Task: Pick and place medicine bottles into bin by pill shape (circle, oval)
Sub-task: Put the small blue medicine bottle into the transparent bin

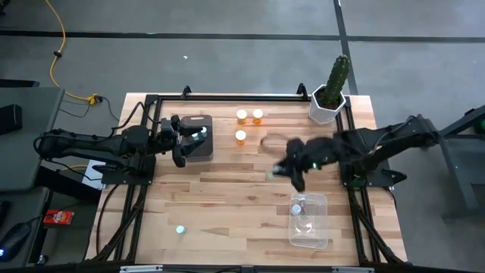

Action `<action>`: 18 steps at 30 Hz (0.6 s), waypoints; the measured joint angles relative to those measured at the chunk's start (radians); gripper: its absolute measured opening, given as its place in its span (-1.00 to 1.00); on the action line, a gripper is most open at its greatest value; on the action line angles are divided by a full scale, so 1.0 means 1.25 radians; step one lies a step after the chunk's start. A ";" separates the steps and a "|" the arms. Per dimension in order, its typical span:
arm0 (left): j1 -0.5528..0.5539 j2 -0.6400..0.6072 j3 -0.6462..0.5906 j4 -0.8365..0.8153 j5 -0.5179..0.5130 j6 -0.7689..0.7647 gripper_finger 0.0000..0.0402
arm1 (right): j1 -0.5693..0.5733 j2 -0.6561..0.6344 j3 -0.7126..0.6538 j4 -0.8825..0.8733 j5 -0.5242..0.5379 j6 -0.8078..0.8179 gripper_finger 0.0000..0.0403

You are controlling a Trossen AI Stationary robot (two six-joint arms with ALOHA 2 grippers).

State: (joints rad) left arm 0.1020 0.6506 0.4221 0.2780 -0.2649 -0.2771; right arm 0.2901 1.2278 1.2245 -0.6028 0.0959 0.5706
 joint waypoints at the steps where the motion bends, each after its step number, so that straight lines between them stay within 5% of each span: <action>1: 0.000 0.000 0.000 -0.001 0.000 0.000 0.20 | 0.028 0.018 0.019 -0.043 0.000 0.033 -0.53; 11: 0.000 0.000 0.000 -0.022 0.000 0.000 0.20 | 0.326 0.191 0.039 -0.226 0.115 0.470 -0.53; 18: 0.000 0.000 0.000 -0.022 0.000 0.000 0.20 | 0.450 0.306 0.039 -0.317 0.182 0.742 -0.53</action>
State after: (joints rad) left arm 0.1020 0.6506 0.4221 0.2508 -0.2649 -0.2769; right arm 0.8522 1.6099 1.2732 -0.9987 0.3233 1.4985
